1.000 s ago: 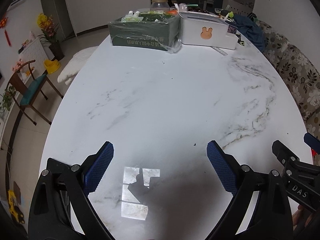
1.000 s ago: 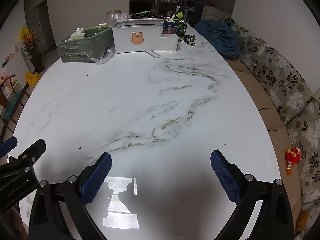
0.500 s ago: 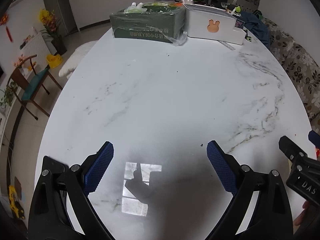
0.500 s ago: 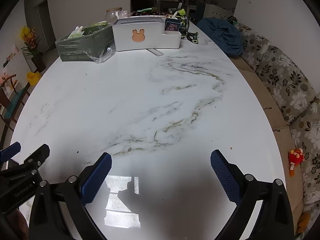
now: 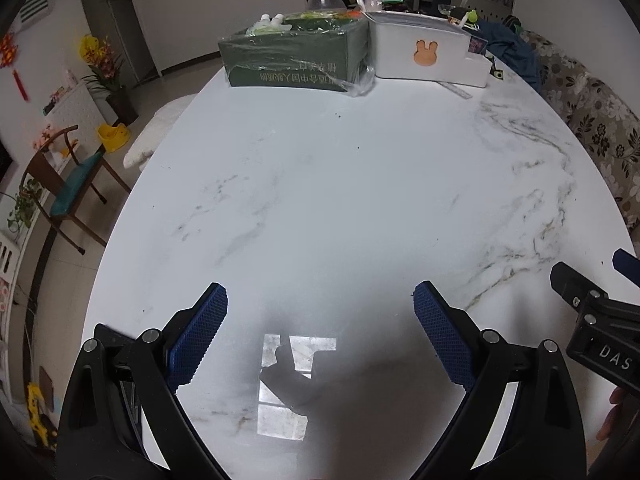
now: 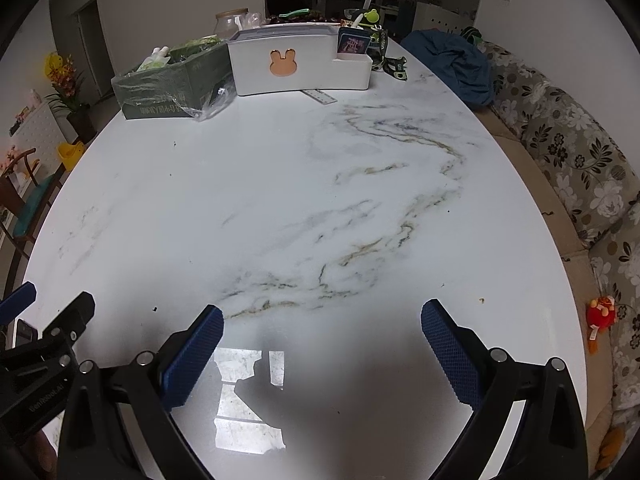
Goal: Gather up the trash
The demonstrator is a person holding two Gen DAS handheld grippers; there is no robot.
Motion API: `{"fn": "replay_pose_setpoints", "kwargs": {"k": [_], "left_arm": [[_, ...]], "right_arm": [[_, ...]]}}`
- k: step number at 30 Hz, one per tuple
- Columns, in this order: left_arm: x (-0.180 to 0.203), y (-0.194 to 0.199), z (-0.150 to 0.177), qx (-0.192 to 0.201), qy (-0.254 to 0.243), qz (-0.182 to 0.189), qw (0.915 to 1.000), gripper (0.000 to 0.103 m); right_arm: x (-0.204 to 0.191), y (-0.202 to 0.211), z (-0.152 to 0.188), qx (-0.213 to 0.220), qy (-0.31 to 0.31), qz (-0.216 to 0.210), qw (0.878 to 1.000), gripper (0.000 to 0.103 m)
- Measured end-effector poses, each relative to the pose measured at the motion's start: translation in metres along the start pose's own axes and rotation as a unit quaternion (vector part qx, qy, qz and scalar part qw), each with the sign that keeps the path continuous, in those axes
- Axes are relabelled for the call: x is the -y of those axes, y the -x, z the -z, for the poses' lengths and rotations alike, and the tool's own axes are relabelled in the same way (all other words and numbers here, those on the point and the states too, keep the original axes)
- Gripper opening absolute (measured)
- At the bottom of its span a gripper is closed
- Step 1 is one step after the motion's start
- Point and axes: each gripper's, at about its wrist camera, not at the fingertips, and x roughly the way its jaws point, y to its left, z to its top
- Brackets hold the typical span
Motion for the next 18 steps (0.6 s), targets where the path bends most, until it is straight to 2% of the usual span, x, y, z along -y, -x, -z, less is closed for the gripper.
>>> {"fn": "replay_pose_setpoints", "kwargs": {"k": [18], "left_arm": [[0.0000,-0.0047,0.0023,-0.011,0.012,0.010,0.9998,0.093]], "right_arm": [[0.0003,-0.0021,0.0009,0.000,0.005,0.003,1.000,0.098]]}}
